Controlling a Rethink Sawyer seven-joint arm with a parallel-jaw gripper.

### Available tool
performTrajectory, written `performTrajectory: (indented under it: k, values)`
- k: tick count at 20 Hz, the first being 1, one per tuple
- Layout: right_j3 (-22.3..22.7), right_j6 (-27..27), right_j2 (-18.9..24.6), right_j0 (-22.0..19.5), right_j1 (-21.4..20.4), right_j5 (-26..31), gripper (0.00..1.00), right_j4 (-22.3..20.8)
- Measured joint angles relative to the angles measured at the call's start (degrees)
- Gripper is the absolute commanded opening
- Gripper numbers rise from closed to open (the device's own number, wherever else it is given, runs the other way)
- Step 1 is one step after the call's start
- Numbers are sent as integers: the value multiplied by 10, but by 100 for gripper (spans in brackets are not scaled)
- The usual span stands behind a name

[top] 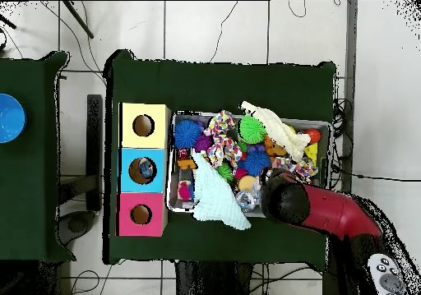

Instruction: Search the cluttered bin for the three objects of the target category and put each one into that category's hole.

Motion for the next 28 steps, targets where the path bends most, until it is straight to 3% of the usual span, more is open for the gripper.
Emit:
performTrajectory:
  k: [15, 28]
  values:
    - [53, 0, 0, 27, 12, -11, 100, 11]
    - [57, 0, -6, 30, 81, -81, 100, 17]
